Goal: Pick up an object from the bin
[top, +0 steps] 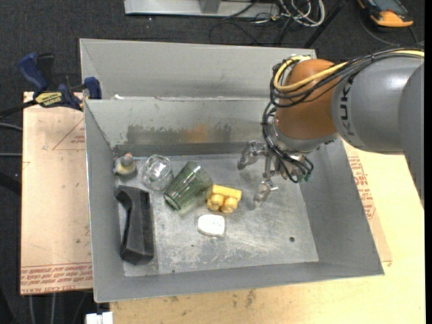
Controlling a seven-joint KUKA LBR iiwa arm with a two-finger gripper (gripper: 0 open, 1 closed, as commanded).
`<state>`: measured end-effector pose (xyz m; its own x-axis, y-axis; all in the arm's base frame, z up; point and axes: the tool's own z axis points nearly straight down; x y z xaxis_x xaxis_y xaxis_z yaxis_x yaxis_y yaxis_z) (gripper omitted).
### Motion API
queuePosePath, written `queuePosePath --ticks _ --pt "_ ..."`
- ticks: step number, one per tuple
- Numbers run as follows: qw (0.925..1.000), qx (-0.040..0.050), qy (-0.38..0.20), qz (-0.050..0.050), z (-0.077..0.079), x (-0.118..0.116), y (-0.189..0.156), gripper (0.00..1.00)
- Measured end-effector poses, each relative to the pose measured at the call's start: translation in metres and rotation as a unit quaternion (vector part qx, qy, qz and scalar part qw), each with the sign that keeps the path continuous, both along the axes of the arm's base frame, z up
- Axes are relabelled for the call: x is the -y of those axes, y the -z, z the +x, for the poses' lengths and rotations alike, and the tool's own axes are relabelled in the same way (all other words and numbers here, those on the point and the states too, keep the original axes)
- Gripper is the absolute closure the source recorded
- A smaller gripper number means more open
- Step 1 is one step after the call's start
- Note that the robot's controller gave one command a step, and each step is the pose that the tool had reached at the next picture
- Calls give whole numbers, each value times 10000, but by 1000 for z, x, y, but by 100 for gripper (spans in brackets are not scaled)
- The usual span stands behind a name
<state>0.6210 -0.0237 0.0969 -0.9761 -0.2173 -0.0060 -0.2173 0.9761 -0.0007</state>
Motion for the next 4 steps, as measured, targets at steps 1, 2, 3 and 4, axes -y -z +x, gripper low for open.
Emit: queuePosePath --ticks 1,2,3,4 --pt "9994 -60 -337 6 15 -7 -34 0" --pt "9991 47 -412 -1 6 -23 -37 0" --pt "9966 -28 -826 -13 13 -82 19 100" --pt "9966 -27 -825 -12 13 -82 19 100"
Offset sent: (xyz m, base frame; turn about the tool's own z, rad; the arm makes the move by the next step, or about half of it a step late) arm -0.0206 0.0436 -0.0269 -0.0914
